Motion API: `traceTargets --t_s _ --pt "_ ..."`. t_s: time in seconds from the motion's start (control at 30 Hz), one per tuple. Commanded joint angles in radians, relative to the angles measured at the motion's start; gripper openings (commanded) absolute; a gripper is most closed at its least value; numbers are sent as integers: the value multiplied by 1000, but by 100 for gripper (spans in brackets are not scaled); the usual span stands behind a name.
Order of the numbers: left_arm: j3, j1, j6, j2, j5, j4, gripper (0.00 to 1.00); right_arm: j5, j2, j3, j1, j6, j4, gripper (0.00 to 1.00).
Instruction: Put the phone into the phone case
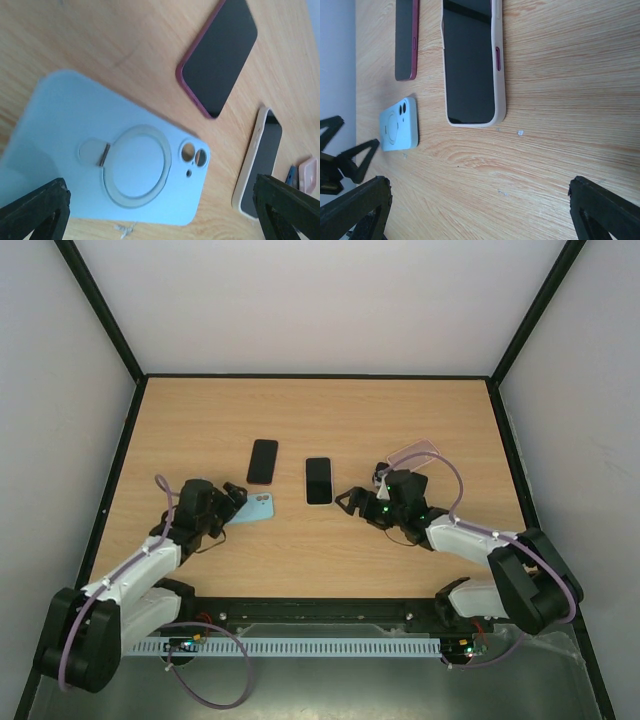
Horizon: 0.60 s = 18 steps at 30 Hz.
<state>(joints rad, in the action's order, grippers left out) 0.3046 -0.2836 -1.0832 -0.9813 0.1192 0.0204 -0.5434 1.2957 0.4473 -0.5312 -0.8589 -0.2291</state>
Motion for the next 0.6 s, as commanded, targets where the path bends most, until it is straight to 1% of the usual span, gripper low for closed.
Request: traceTargets --t_s 0.0,0.1,0.2,0.43,0.5,0.57 --pt "99 59 116 -22 -77 -72 99 2 -17 -20 1 -6 -13 95" --pt "143 111 156 -103 -91 -75 99 -4 -24 -27 1 -9 -15 95" --pt "155 142 187 -182 -33 -5 99 -13 -46 -41 -3 -17 -30 95" --pt "244 165 265 -456 30 33 99 -7 -75 -35 -26 -17 -2 95" --pt "242 166 262 -507 49 49 99 8 -92 -38 -36 -21 14 95" --pt "229 164 253 -524 69 56 99 18 -108 -45 -46 -28 23 94"
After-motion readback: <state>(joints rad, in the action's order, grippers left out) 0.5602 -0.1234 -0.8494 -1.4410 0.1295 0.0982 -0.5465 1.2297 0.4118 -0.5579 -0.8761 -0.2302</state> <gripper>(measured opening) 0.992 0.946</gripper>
